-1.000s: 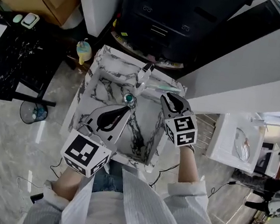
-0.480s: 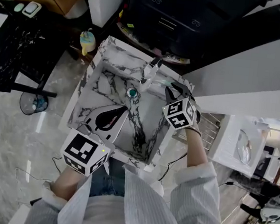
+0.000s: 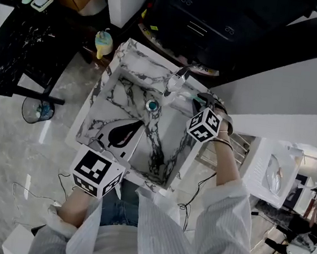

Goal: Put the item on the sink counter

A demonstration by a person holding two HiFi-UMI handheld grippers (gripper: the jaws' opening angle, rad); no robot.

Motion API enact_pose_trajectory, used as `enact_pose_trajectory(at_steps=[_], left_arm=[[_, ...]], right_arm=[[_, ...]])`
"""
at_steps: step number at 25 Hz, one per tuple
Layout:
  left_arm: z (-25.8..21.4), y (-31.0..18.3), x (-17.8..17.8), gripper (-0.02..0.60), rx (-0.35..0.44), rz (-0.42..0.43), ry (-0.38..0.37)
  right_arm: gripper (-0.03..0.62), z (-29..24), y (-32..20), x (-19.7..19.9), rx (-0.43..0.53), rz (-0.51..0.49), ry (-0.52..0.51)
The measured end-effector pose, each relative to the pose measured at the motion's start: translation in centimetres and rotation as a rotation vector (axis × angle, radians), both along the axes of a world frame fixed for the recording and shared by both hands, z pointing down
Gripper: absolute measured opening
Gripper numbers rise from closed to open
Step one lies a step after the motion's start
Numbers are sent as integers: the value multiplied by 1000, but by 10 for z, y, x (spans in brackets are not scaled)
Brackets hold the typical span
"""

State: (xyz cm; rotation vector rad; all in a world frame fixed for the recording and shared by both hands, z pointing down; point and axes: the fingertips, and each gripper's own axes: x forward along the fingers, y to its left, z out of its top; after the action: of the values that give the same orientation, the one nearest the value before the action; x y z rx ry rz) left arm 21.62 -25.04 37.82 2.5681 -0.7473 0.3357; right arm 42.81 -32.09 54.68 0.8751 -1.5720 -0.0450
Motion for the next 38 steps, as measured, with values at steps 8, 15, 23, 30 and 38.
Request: enact_pose_trajectory(at_steps=[8, 15, 23, 30, 38], left_arm=[[2, 2, 0, 15, -12, -9, 7], [0, 2, -1, 14, -9, -16, 10], [-9, 9, 2, 14, 10, -19, 29], [-22, 26, -4, 14, 31, -36, 60], [-25, 56, -14, 14, 47, -43, 87]], right_arm=[[94, 16, -6, 5, -117, -80, 87], [44, 16, -4, 2, -129, -157, 144], [34, -13, 3, -8, -64, -168, 115], [34, -38, 43, -43, -34, -185, 44], [34, -54, 93, -84, 7, -158, -59]])
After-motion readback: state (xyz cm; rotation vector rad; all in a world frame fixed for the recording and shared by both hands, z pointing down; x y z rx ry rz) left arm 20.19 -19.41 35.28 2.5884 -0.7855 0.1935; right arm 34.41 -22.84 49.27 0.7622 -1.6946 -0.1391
